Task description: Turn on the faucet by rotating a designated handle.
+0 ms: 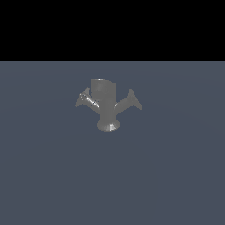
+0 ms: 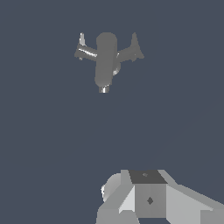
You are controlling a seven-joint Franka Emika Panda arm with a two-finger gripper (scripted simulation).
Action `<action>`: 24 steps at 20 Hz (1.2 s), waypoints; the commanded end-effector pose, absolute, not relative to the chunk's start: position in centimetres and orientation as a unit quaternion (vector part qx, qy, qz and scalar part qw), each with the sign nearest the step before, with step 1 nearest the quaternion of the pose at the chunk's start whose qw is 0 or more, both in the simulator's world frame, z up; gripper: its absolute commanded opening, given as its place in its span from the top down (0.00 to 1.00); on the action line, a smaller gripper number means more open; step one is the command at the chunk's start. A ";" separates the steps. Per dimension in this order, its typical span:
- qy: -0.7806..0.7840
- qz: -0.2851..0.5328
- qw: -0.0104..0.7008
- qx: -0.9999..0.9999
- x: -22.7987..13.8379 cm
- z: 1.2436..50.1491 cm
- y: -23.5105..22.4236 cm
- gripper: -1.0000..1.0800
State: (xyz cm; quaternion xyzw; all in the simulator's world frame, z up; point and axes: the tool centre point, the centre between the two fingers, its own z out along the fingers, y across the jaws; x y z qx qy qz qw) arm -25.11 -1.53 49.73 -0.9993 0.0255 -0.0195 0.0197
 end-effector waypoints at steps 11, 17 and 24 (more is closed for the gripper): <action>0.048 0.063 0.026 -0.996 -18.1 35.0 6.3 0.70; 0.032 0.048 0.013 -0.998 -13.0 28.9 10.3 0.79; -0.077 -0.001 -0.022 -0.997 -5.4 22.2 9.2 0.91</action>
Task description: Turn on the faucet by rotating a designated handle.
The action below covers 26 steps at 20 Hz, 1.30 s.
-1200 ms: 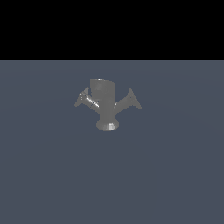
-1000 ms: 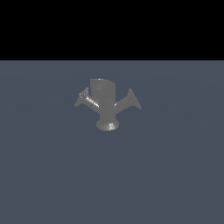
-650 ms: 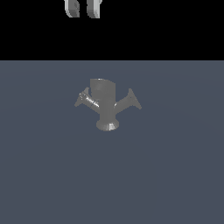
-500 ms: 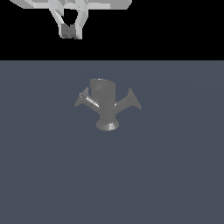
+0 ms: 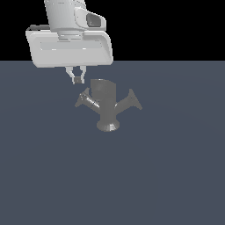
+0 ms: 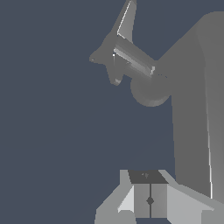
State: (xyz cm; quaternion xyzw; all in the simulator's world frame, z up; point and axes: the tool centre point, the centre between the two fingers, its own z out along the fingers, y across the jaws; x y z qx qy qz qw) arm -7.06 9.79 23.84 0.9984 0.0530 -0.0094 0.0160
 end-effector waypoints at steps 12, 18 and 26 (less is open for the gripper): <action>0.196 -0.022 0.063 0.978 -5.3 11.7 13.6 0.65; 0.094 0.041 0.045 0.994 2.2 14.9 14.2 0.81; -0.140 0.112 0.011 0.984 7.4 18.9 0.2 0.81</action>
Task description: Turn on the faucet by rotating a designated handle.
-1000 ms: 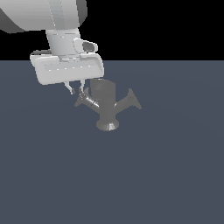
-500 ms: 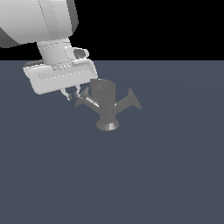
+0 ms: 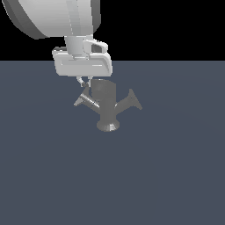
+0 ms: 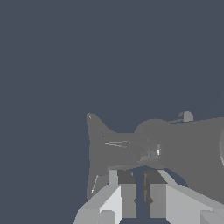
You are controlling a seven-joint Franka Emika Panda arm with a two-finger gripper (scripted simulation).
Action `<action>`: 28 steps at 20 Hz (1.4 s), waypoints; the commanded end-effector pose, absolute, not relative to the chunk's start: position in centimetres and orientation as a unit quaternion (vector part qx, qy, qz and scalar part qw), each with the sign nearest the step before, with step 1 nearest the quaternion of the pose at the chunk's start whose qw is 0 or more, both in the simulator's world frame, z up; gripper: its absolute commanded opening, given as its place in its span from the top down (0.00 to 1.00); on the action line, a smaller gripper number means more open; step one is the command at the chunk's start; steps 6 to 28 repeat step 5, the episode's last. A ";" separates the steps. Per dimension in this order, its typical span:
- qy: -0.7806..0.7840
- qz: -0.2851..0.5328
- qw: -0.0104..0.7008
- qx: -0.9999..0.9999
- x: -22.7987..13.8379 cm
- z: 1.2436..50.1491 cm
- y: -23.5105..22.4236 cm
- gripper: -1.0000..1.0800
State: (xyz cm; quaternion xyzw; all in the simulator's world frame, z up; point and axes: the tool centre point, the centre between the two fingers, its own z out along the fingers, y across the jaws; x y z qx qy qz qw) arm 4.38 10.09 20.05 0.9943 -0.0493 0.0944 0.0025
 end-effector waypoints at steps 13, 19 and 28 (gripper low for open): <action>-0.148 0.153 0.024 0.977 10.3 19.2 -1.7 0.83; -0.148 0.153 0.024 0.977 10.3 19.2 -1.7 0.83; -0.148 0.153 0.024 0.977 10.3 19.2 -1.7 0.83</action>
